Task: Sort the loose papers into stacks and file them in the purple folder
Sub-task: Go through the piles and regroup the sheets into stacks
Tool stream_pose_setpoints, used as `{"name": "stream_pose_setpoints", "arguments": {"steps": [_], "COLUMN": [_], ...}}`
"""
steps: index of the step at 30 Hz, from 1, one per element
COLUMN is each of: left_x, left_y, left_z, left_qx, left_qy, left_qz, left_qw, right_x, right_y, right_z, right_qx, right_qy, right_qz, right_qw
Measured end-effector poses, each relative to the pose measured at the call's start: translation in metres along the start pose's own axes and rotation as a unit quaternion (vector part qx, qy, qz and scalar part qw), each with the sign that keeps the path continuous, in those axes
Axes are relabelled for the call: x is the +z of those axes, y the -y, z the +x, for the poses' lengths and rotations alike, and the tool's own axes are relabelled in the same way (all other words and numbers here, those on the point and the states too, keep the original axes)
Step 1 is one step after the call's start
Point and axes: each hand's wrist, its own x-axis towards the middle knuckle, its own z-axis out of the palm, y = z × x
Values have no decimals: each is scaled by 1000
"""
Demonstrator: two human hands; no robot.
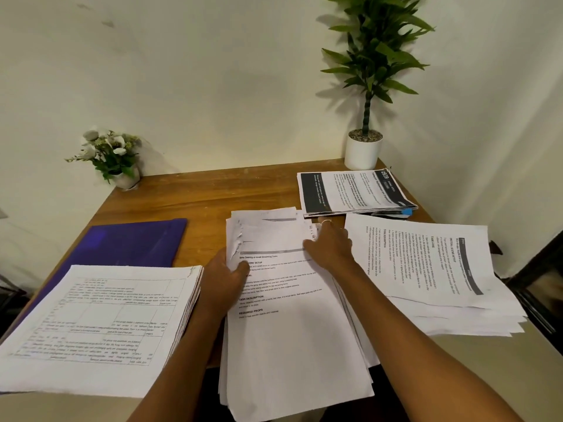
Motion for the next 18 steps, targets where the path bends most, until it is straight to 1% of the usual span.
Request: {"name": "stream_pose_setpoints", "arguments": {"steps": [2, 4, 11, 15, 17, 18], "left_x": [2, 2, 1, 2, 1, 2], "left_y": [0, 1, 7, 5, 5, 5], "left_z": [0, 0, 3, 2, 2, 2], "left_qx": [6, 7, 7, 9, 10, 10], "left_qy": [2, 2, 14, 16, 15, 15], "left_qz": [7, 11, 16, 19, 15, 14], "left_qw": [1000, 1000, 1000, 1000, 1000, 1000], "right_x": [0, -3, -25, -32, -32, -32], "right_y": [-1, 2, 9, 8, 4, 1], "right_z": [-1, 1, 16, 22, 26, 29], "right_qx": [-12, -10, 48, 65, 67, 67], "right_qy": [10, 18, 85, 132, 133, 116], "right_qz": [-9, 10, 105, 126, 138, 134], "right_qw": [1000, 1000, 990, 981, 979, 982]}}
